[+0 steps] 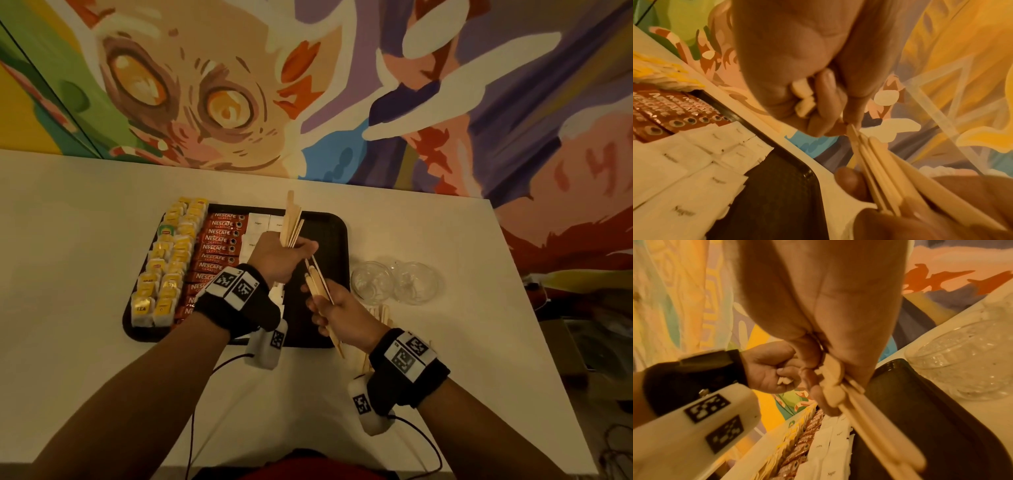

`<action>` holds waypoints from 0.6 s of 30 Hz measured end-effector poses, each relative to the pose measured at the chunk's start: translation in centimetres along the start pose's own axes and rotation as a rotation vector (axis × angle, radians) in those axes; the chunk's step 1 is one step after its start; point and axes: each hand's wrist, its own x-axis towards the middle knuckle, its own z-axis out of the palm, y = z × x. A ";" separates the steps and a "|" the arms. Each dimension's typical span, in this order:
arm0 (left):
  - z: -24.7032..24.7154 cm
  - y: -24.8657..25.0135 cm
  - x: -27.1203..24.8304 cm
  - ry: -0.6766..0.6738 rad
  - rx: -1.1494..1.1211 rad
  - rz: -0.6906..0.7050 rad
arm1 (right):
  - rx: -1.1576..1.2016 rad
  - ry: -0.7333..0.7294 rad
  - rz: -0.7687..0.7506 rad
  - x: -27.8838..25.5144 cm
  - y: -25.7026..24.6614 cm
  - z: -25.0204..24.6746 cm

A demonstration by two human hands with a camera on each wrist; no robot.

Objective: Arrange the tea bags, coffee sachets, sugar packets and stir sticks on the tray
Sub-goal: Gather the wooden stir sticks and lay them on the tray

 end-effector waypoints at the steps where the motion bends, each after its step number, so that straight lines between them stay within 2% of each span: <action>1: -0.1 0.1 0.0 0.025 0.063 0.070 | 0.015 0.006 0.000 0.0 -0.1 -0.1; 4: -0.4 0.8 -0.5 0.036 0.262 0.297 | 0.045 -0.002 0.001 0.2 -0.3 -0.2; 7: -0.2 1.0 -1.2 -0.014 0.346 0.396 | 0.065 -0.015 -0.018 0.4 -0.7 -0.3; 9: 0.1 0.5 -1.5 -0.068 0.365 0.394 | 0.073 -0.030 -0.042 0.5 -1.0 -0.5; 12: 0.1 -0.4 -1.5 -0.078 0.379 0.377 | 0.063 -0.050 -0.047 0.6 -1.1 -0.6; 16: -0.6 -0.7 -0.9 0.070 0.319 0.367 | 0.044 -0.062 -0.032 1.0 -0.9 -0.3; 18: -0.7 -0.8 -0.5 0.085 0.278 0.307 | 0.024 -0.060 -0.039 1.3 -1.1 -0.3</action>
